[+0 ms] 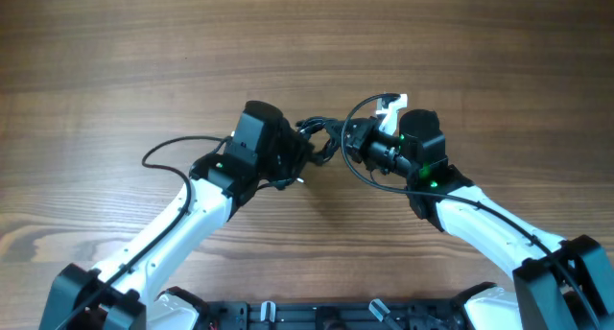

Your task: Untangle cables

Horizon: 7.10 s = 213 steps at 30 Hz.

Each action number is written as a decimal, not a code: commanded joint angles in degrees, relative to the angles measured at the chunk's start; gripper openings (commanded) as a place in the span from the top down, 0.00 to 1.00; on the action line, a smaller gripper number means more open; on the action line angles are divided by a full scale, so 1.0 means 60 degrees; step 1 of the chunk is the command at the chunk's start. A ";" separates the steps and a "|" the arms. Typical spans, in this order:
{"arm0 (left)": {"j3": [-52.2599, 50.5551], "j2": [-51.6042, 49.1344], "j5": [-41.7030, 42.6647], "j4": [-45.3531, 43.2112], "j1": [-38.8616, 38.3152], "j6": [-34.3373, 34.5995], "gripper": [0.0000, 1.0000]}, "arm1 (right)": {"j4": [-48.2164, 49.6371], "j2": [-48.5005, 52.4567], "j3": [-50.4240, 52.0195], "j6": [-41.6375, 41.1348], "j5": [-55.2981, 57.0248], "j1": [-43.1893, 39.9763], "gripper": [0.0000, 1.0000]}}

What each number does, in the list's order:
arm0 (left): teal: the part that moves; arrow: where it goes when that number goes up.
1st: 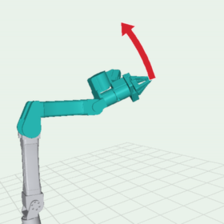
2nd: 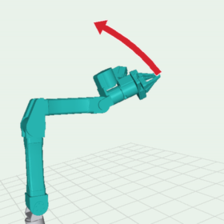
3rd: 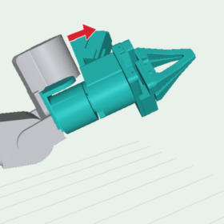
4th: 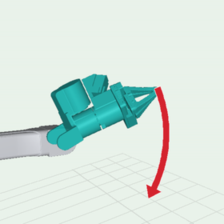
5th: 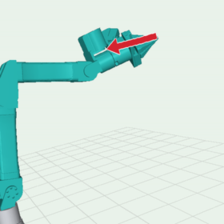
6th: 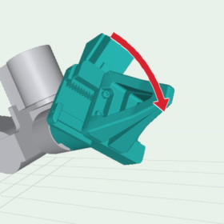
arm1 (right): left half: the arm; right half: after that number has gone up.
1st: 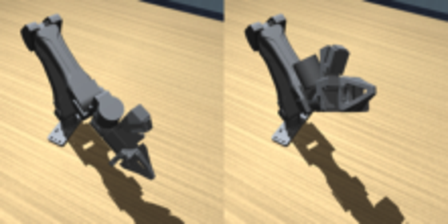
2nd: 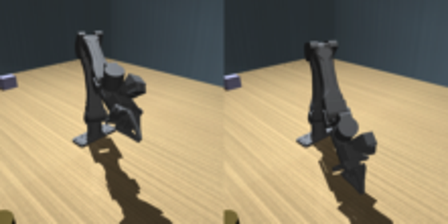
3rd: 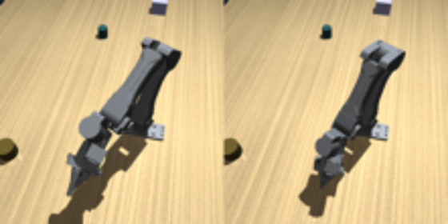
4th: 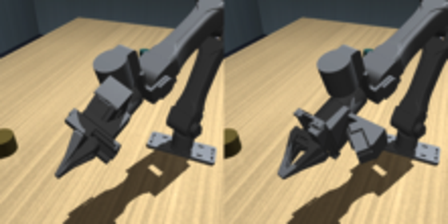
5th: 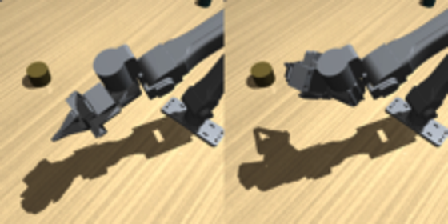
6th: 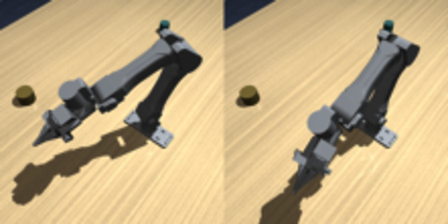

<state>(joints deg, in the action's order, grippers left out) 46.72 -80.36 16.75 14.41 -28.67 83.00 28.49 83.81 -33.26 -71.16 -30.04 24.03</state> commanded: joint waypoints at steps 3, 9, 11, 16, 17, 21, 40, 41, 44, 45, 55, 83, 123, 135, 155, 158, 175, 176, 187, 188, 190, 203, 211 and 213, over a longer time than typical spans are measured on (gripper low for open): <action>0.0073 0.0255 -0.0084 -0.0080 0.0510 -0.1945 0.96 | 0.0051 0.0087 -0.0109 0.3515 -0.0415 -0.0295 0.68; 0.0073 0.1275 -0.0011 0.0586 0.0867 -0.9165 0.96 | 0.0160 -0.0004 -0.0109 0.5657 -0.3869 -0.2342 0.00; 0.0073 0.1450 0.0095 0.0943 0.0841 -1.0480 0.96 | 0.0204 -0.0004 -0.0109 0.5690 -0.4896 -0.2714 0.00; 0.0073 0.1457 0.0091 0.1435 0.0798 -1.2786 0.96 | 0.0171 -0.0004 -0.0106 0.6510 -0.6619 -0.2237 0.24; 0.0073 0.1457 0.0084 0.1443 0.0798 -1.2950 0.96 | 0.0178 -0.0004 -0.0109 0.6878 -0.6604 -0.2025 0.28; 0.0073 0.1457 0.0080 0.1468 0.0849 -1.3052 0.96 | 0.0208 -0.0007 -0.0113 0.7435 -0.5807 -0.1249 0.34; 0.0073 0.1464 0.2098 0.2291 0.3056 -1.3056 0.96 | -0.8823 -0.0219 -0.4652 1.2542 -0.0612 0.0495 0.16; 0.0076 0.1464 0.2288 0.2284 0.3056 -1.3056 0.96 | -0.8830 -0.0171 -0.4648 1.2892 -0.0506 0.0623 0.23; 0.0073 0.1464 0.2463 0.2288 0.3056 -1.3049 0.96 | -0.8827 -0.0058 -0.4645 1.3358 -0.0470 0.1078 0.33; 0.0073 0.1464 0.2463 0.2291 0.3056 -1.3045 0.96 | -0.8830 -0.0036 -0.4645 1.3369 -0.0208 0.1413 0.34; 0.0073 0.1464 0.2852 0.2335 0.3056 -1.3012 0.96 | -0.8823 0.0248 -0.4645 1.3366 0.2892 0.3002 0.53; 0.0073 0.1464 0.3289 0.2171 0.4255 -1.0313 0.96 | -0.8761 -0.1275 -0.4626 0.9661 -0.3013 -0.0069 0.96; 0.0073 0.1464 0.7508 0.1118 0.4262 -1.4509 0.51 | -1.0404 -0.0109 -0.4240 1.4910 -0.5730 0.1355 0.96; 0.0073 0.1464 0.5410 0.2353 0.4266 -1.1617 0.00 | -0.8036 -0.0109 -0.4240 1.2058 -0.4331 0.0688 0.96; 0.0073 0.1464 0.2692 0.2164 0.2590 -0.5708 0.20 | -0.6455 -0.0106 -0.4240 0.6921 -0.2940 0.0189 0.96; 0.0073 0.1453 0.2473 0.1701 0.2426 -0.4575 0.25 | -0.6324 -0.0106 -0.4240 0.6561 -0.2936 0.0189 0.96; 0.0073 0.1300 0.2135 0.0375 0.1585 -0.2674 0.69 | -0.5836 -0.0106 -0.4237 0.5329 -0.2346 0.0208 0.96; 0.0073 0.1300 0.2065 0.0375 0.1581 -0.2674 0.77 | -0.5836 -0.0106 -0.4237 0.5326 -0.2346 0.0208 0.95; 0.0073 0.1355 0.0586 0.0543 0.1712 -0.5963 0.96 | -0.6768 -0.0109 -0.4240 0.7355 -0.2069 0.0127 0.91; 0.0073 0.1453 0.0586 0.0565 0.1763 -0.6747 0.96 | -0.7253 -0.0109 -0.4240 0.7694 -0.1738 0.0076 0.82; 0.0073 0.1767 0.0590 0.0612 0.1770 -0.8903 0.96 | -0.8295 -0.0109 -0.4240 0.8298 -0.0659 -0.0004 0.50; 0.0073 0.2696 0.0018 0.3024 0.1756 -1.5267 0.96 | -0.7002 -0.0197 -0.4240 1.0721 -0.3279 -0.0597 0.30; 0.0073 0.2696 0.0346 0.2805 0.1752 -1.5267 0.96 | -0.6645 0.0404 -0.4240 1.0775 -0.3475 0.0193 0.50; 0.0073 0.2696 0.0346 0.2809 0.1752 -1.5267 0.96 | -0.6645 0.0710 -0.4240 1.0746 -0.3475 0.0379 0.53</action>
<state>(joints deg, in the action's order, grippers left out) 46.83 -64.60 17.63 31.70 -18.26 -7.46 -11.46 84.42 -58.48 -7.44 -49.28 24.56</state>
